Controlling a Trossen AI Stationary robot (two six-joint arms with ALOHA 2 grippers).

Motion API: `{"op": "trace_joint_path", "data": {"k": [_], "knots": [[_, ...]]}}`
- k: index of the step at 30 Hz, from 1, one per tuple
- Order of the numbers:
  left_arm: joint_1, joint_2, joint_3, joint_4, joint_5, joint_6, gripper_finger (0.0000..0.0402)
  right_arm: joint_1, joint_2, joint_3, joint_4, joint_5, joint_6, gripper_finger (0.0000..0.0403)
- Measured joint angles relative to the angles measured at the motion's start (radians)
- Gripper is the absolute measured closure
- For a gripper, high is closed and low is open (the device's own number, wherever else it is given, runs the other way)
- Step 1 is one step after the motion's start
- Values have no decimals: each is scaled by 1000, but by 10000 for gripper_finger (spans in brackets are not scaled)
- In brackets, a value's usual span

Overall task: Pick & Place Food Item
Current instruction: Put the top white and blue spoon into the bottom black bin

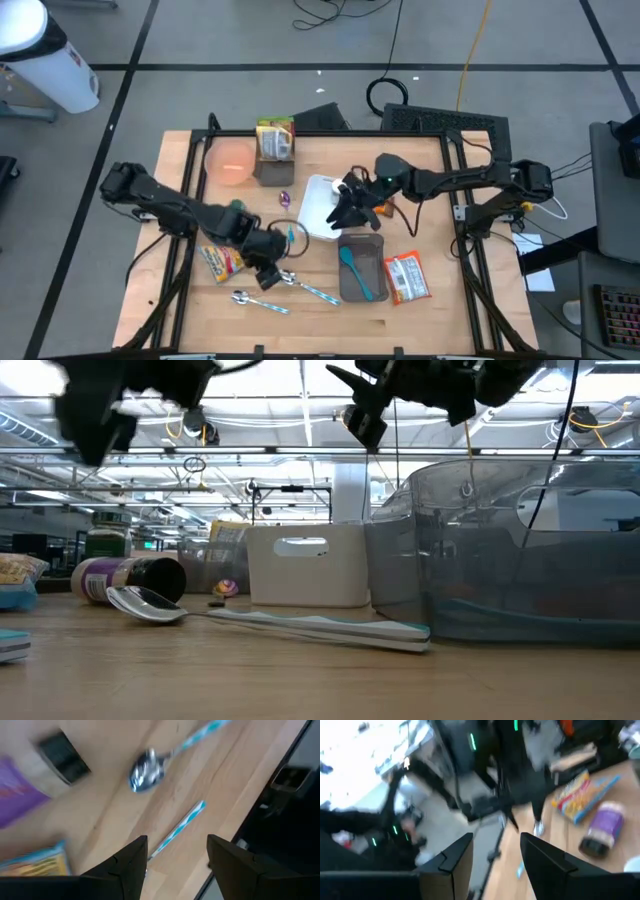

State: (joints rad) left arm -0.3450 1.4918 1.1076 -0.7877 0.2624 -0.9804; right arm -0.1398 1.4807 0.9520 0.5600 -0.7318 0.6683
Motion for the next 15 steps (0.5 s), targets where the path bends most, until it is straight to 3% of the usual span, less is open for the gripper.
{"op": "trace_joint_path", "data": {"k": [8, 15], "knots": [[-62, -70, -338, 536, 22, -124, 190, 24, 0, -16, 129, 196, 138, 248], [-112, -184, -578, 791, -76, -364, 190, 60, 0, -16, 125, 314, 150, 248]]}}
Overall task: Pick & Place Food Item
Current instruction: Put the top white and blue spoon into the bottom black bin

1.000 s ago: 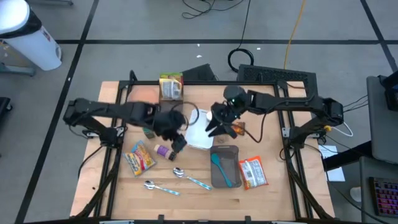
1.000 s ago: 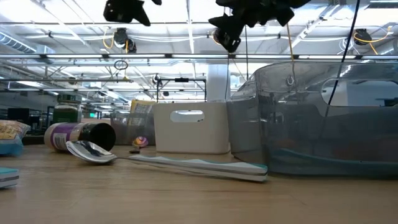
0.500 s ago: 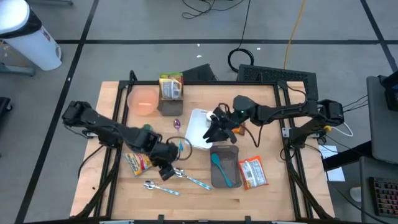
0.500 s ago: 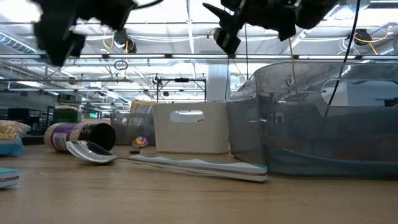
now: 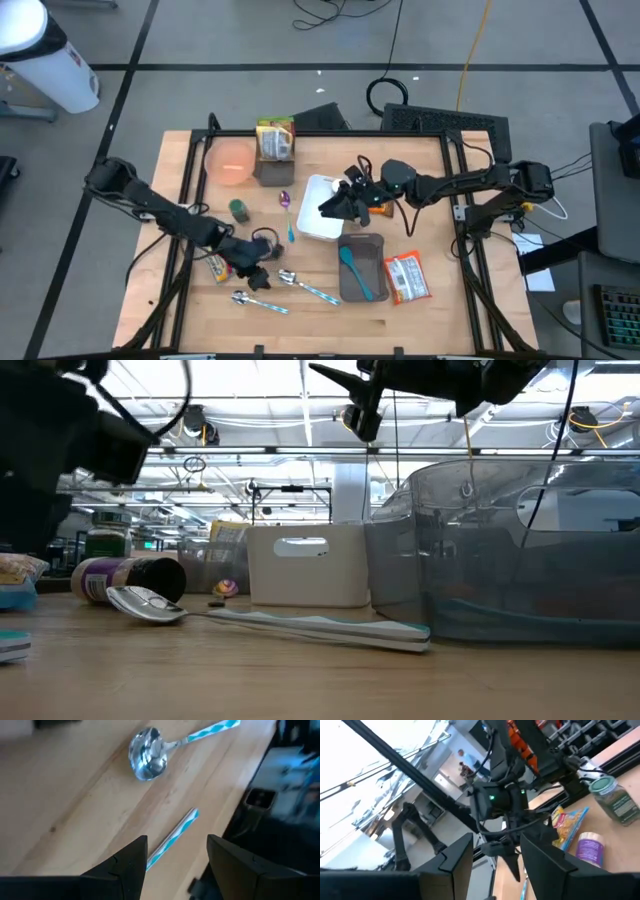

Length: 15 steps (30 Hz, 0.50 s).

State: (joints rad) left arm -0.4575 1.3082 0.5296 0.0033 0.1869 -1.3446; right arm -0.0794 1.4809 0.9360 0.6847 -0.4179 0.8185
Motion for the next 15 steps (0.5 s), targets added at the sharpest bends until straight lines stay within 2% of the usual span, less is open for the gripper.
{"op": "trace_joint_path", "data": {"k": [5, 10, 15], "knots": [[-27, -21, -92, 177, -172, -185, 190, 21, 0, 0, 1, -1, 0, 248], [-28, -13, -100, 230, -320, -263, 190, 47, 0, 0, 8, -4, 8, 248], [-29, -4, -101, 235, -337, -310, 190, 86, 0, 0, 18, -5, 8, 248]]}}
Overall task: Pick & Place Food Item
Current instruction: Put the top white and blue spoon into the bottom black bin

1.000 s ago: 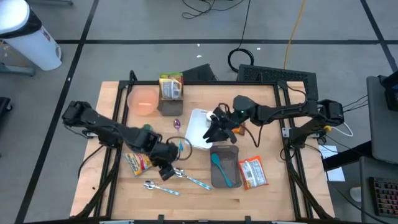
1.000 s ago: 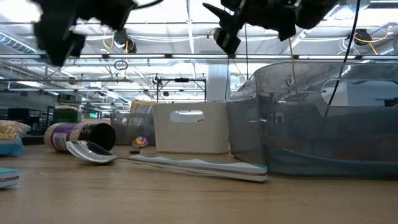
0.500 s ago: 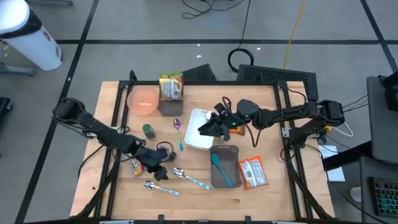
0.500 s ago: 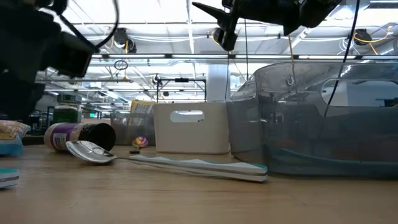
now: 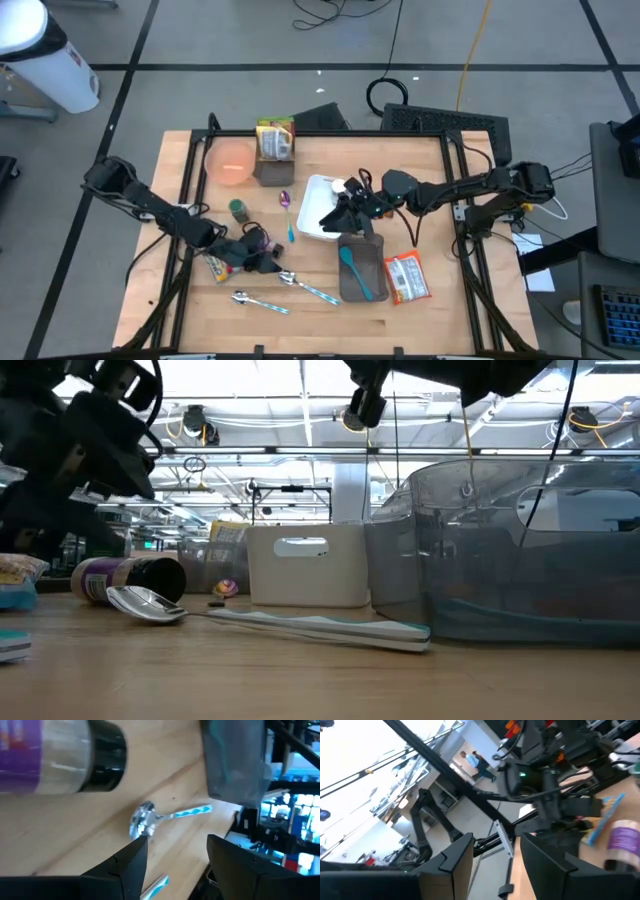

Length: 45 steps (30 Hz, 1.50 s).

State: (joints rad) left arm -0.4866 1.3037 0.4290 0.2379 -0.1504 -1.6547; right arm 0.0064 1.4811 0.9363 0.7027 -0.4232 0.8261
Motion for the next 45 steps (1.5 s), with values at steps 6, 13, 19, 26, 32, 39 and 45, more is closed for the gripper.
{"op": "trace_joint_path", "data": {"k": [6, 13, 19, 26, 32, 39, 45], "knots": [[0, 50, 1, -5, 20, -59, 190, 62, 0, 0, 4, 0, -18, 248], [1, 118, 8, -2, 17, -91, 190, 127, 0, 0, 4, 4, -45, 248], [22, 216, 80, -2, 51, -60, 190, 147, 0, 0, 4, 6, -49, 248], [32, 338, 169, 1, 118, -27, 190, 158, 0, 0, 4, 8, -53, 248], [38, 358, 202, -7, 123, -5, 203, 178, 0, 1, -2, 8, -56, 248], [64, 353, 202, -4, 120, -3, 312, 193, 0, 1, -9, 12, -86, 248], [72, 351, 210, 19, 119, -4, 391, 193, 0, 1, -9, 9, -82, 248]]}}
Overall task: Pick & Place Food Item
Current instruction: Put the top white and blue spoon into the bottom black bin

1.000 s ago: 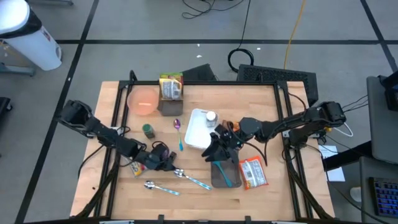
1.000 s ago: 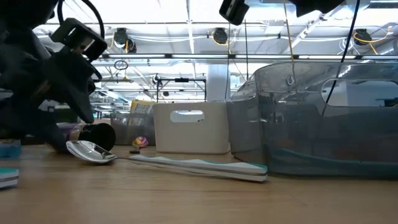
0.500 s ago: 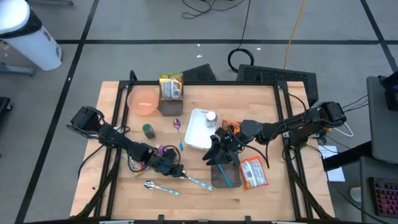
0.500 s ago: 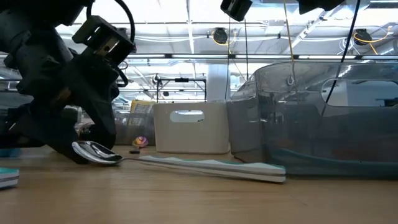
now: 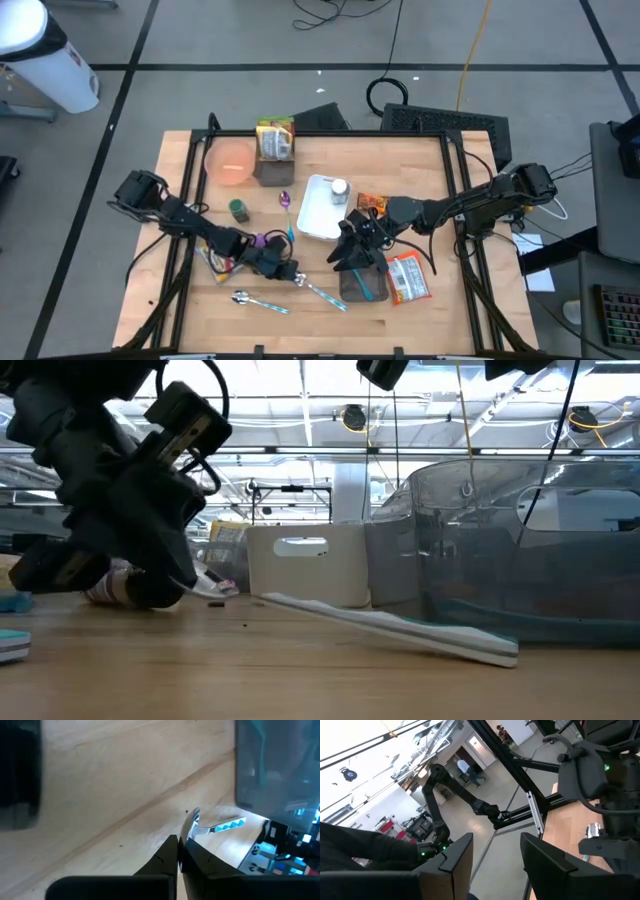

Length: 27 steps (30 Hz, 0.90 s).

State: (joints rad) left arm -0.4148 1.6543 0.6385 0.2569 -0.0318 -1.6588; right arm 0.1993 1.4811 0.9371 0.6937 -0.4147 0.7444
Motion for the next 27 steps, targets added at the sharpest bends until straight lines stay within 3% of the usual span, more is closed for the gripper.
{"op": "trace_joint_path", "data": {"k": [5, 8, 12, 18, 22, 27], "knots": [[16, -9, 41, -32, 38, 46, 396, 0, 0, 0, 2, -5, 2, 248], [27, -53, 91, -141, 76, 103, 395, -2, 0, 0, 21, -26, 1, 248], [34, -167, 195, -473, 82, 184, 396, -42, -31, 0, 54, -112, -31, 248], [52, -355, 385, -990, 4, 239, 397, -120, -166, 0, 50, -84, -177, 248], [81, -454, 508, -1196, -138, 240, 398, -133, -280, 1, -43, 97, -371, 248], [151, -521, 604, -1259, -323, 291, 398, -63, -369, 14, -264, 530, -642, 248]]}}
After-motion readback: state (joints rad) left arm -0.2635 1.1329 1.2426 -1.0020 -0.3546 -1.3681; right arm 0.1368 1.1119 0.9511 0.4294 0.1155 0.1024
